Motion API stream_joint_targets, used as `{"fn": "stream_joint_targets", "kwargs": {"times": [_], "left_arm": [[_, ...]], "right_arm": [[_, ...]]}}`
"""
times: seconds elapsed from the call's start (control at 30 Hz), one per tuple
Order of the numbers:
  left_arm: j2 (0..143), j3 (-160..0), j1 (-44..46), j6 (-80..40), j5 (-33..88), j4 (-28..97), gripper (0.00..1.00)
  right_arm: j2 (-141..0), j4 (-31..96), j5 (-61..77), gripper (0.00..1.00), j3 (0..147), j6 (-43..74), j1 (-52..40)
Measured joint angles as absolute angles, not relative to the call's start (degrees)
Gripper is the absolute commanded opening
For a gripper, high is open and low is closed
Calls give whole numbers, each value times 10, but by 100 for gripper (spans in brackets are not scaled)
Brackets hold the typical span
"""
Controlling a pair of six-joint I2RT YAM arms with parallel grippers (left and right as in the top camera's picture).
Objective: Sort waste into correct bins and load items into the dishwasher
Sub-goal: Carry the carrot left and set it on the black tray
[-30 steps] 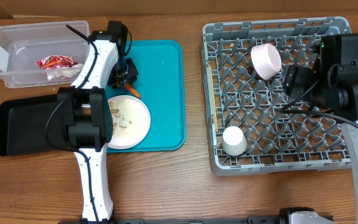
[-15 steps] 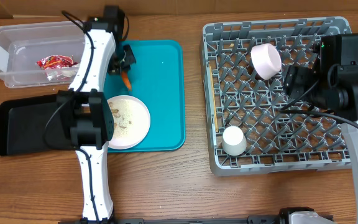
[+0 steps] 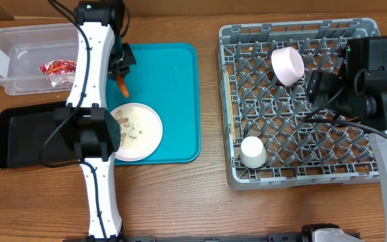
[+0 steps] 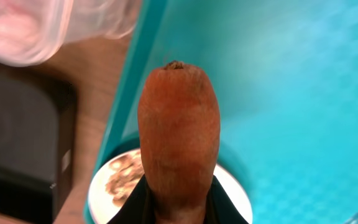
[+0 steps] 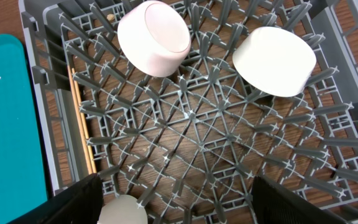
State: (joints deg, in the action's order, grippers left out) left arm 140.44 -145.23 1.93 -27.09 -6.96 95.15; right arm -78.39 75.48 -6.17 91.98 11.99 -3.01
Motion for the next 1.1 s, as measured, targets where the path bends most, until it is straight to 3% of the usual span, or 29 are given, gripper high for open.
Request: {"fn": "stream_joint_targets", "kwargs": {"times": [0.5, 0.83, 1.1], "left_arm": [[1369, -1426, 9, -239, -63, 964, 4], [1131, -1175, -14, -241, -97, 967, 4], [1031, -1029, -120, -273, -138, 860, 4]], "right_arm": [[-784, 761, -62, 79, 920, 119, -30], [-784, 761, -62, 79, 920, 119, -30], [-784, 761, -62, 79, 920, 119, -30]]}}
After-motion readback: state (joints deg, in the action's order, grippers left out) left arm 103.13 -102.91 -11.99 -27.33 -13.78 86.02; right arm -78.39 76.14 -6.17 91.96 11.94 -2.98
